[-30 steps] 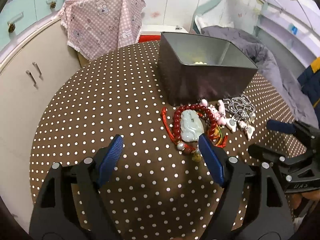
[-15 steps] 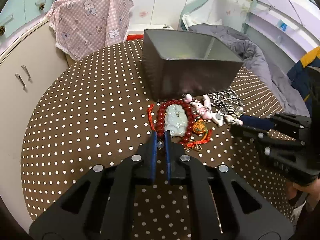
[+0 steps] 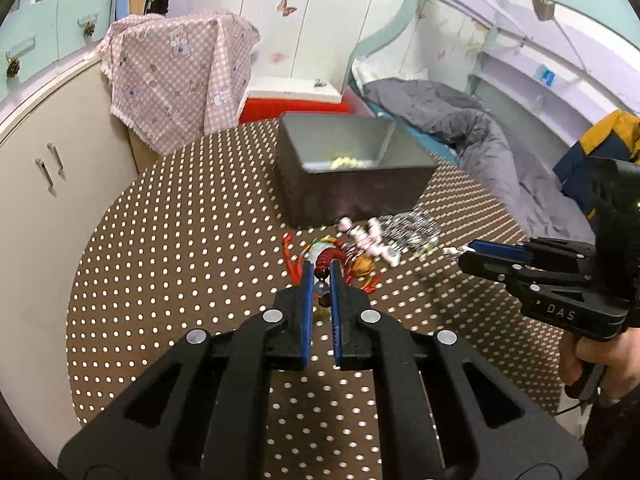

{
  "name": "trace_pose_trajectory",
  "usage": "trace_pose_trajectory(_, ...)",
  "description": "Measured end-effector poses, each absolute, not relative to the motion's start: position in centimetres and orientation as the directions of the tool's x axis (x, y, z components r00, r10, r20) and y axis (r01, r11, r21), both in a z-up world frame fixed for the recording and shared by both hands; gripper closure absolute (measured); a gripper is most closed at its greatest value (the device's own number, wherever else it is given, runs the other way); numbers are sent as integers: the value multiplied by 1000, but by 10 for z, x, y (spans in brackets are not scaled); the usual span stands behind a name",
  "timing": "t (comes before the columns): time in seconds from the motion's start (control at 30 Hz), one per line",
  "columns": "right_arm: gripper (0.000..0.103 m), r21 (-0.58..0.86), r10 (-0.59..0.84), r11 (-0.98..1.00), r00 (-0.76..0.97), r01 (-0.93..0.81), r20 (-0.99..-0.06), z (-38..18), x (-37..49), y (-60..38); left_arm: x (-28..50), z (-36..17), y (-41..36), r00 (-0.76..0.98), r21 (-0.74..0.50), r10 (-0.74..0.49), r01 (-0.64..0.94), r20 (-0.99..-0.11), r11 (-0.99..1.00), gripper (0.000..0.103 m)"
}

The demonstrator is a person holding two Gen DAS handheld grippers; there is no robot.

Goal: Organize jewelry
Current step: 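Grasp the red bead bracelet with the left gripper, drop it into the box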

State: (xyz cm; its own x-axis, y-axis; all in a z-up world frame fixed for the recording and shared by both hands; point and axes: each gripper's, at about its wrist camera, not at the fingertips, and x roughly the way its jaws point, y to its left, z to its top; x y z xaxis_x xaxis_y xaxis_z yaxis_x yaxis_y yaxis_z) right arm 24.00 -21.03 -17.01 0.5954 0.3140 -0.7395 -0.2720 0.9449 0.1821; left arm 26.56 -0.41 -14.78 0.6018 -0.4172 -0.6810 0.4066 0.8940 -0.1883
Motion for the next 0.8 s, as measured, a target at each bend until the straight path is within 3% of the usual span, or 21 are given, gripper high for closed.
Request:
trace_pose_trajectory(0.27, 82, 210, 363, 930, 657, -303, -661, -124, 240, -221, 255, -104, -1, 647, -206, -476, 450, -596, 869, 95)
trace_pose_trajectory(0.57, 82, 143, 352, 933, 748, -332, -562, -58, 271, -224, 274, -43, -9, 720, -171, -500, 483, -480, 859, 95)
trace_pose_trajectory(0.8, 81, 163, 375, 924, 740, -345, -558, -47, 313, -224, 318, -27, -25, 730, -168, -483, 464, -484, 870, 95)
